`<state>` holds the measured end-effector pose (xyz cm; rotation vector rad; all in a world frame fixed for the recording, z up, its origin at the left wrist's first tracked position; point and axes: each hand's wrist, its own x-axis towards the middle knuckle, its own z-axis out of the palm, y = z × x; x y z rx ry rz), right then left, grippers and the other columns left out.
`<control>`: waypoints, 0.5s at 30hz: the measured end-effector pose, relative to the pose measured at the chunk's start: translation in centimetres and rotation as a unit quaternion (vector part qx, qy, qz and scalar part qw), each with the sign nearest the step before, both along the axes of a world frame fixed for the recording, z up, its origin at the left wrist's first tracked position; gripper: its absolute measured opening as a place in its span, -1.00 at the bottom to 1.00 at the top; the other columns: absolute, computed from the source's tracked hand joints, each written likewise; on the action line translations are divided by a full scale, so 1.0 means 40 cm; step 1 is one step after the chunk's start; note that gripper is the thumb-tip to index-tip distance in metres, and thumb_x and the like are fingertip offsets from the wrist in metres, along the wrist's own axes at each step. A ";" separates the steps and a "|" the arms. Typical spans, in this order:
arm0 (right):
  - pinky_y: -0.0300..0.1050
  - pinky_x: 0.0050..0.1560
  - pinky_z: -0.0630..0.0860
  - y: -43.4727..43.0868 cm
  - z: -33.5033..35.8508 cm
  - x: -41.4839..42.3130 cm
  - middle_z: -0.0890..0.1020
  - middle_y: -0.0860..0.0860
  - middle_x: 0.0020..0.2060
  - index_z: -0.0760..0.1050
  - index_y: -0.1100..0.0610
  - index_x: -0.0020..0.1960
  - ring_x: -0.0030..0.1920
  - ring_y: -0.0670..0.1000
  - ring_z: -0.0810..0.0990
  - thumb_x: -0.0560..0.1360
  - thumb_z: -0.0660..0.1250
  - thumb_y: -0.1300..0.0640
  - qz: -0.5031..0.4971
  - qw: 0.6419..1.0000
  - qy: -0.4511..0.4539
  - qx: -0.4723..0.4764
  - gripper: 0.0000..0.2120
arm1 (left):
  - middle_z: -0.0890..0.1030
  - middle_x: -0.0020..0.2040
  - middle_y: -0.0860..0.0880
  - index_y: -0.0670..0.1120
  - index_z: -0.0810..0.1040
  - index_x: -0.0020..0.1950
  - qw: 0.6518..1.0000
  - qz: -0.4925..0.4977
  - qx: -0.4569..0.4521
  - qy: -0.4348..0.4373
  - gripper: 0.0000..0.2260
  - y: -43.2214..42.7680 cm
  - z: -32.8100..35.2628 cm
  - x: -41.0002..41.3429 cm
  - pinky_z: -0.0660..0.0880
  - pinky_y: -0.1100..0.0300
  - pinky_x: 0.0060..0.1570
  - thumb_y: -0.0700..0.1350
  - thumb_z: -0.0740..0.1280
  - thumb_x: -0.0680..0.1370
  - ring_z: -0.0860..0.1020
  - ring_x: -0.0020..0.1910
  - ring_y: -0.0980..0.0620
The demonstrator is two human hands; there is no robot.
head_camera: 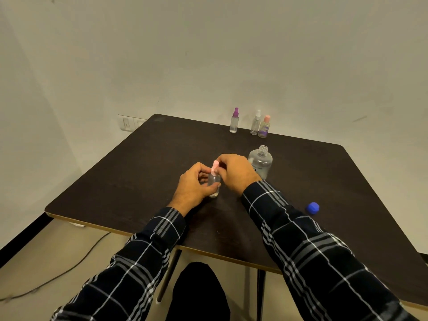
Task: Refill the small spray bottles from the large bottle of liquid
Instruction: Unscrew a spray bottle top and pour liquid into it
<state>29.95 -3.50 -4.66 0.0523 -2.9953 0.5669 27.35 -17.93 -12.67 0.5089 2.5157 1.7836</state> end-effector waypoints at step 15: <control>-0.01 0.11 0.51 -0.005 -0.008 0.034 0.62 0.01 0.18 0.47 -0.03 0.34 0.19 0.07 0.58 0.61 0.27 0.00 0.021 0.998 0.031 0.053 -0.69 | 0.68 0.00 0.06 0.00 0.57 0.07 1.000 -0.003 0.003 -0.005 -0.70 0.001 0.003 0.000 0.57 0.36 -0.06 -0.19 0.58 0.44 0.66 0.00 0.19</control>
